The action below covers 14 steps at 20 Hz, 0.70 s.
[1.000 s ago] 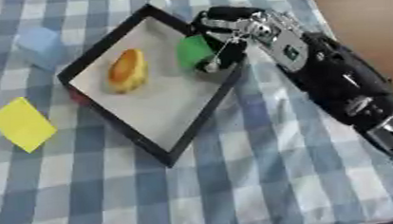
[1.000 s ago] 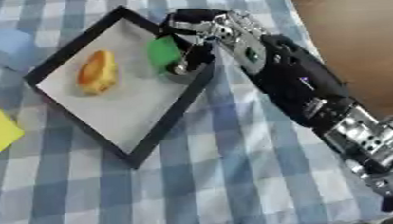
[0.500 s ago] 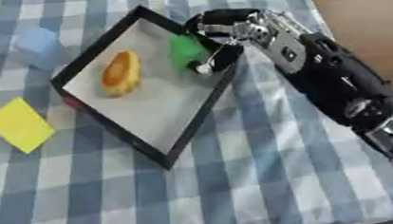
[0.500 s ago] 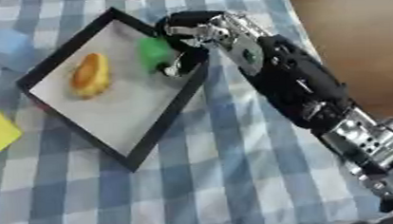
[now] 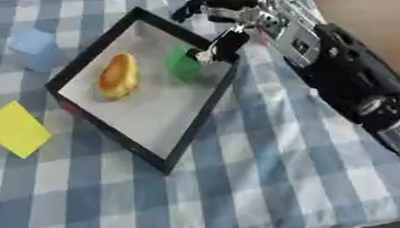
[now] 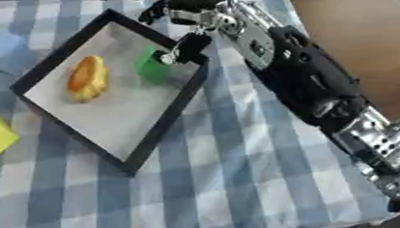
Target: Pick up objects on the table and place them in the box.
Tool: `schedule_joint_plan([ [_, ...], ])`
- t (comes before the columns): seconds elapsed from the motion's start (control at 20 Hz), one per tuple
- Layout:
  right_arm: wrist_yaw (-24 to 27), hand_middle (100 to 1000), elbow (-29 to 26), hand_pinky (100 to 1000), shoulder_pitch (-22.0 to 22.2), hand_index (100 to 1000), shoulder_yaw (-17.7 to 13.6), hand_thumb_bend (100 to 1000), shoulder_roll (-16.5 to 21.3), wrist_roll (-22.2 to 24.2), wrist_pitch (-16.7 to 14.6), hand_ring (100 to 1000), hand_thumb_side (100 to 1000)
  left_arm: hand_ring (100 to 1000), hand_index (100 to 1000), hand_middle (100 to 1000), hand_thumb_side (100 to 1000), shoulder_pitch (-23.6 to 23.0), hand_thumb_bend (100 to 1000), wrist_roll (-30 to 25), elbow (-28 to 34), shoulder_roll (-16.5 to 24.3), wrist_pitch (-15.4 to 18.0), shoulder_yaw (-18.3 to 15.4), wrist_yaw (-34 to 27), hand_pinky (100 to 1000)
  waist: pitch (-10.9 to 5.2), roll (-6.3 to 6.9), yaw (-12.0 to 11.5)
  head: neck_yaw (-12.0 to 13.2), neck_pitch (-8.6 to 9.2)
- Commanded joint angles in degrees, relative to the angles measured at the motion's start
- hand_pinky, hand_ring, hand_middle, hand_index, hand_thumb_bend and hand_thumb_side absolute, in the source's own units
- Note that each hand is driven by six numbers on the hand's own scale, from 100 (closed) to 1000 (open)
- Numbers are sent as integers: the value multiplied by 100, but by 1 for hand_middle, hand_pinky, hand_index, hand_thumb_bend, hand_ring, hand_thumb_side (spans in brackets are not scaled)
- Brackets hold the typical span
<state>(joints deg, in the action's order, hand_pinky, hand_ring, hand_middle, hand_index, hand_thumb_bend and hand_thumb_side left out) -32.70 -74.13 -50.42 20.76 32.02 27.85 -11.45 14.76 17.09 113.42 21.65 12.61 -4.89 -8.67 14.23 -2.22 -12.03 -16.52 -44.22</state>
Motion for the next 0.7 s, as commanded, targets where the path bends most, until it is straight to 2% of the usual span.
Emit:
schedule_joint_plan([
  [0.05,96,854,-180,990,-100,957,-51,412,186,158,-17,922,100,722,832,642,728,33,100,46,117,151,8,-50,-39,817,-141,-2,10,-16,10],
  [0.15,154,857,-162,993,-94,959,-37,416,169,344,-44,922,135,722,832,641,728,40,100,33,117,139,4,-41,-41,817,-142,3,13,-35,10],
  [0.2,172,857,-157,993,-95,958,-51,432,167,379,-25,920,243,722,832,642,729,36,100,28,117,139,2,-41,-40,817,-142,4,14,-41,10],
  [0.25,186,857,-149,991,-94,958,-67,439,166,377,16,916,302,722,832,641,729,31,100,26,117,140,1,-42,-38,817,-141,4,14,-46,10],
  [0.35,224,852,-140,989,-90,957,-85,438,166,330,99,911,293,722,832,641,729,26,100,27,117,140,0,-46,-38,817,-141,1,12,-51,10],
  [0.55,510,836,-257,970,-78,958,-189,419,237,170,267,900,129,724,831,638,724,11,100,79,117,145,16,-70,-40,816,-151,-4,29,-42,10],
  [0.6,635,825,-360,959,-68,960,-239,332,310,111,334,894,100,723,831,637,724,0,100,110,117,152,23,-83,-40,815,-159,-4,40,-29,10],
  [0.7,990,814,-619,944,-28,957,-354,207,498,6,496,885,100,723,831,638,723,-35,100,165,117,173,29,-98,-37,815,-179,-6,75,23,10],
])
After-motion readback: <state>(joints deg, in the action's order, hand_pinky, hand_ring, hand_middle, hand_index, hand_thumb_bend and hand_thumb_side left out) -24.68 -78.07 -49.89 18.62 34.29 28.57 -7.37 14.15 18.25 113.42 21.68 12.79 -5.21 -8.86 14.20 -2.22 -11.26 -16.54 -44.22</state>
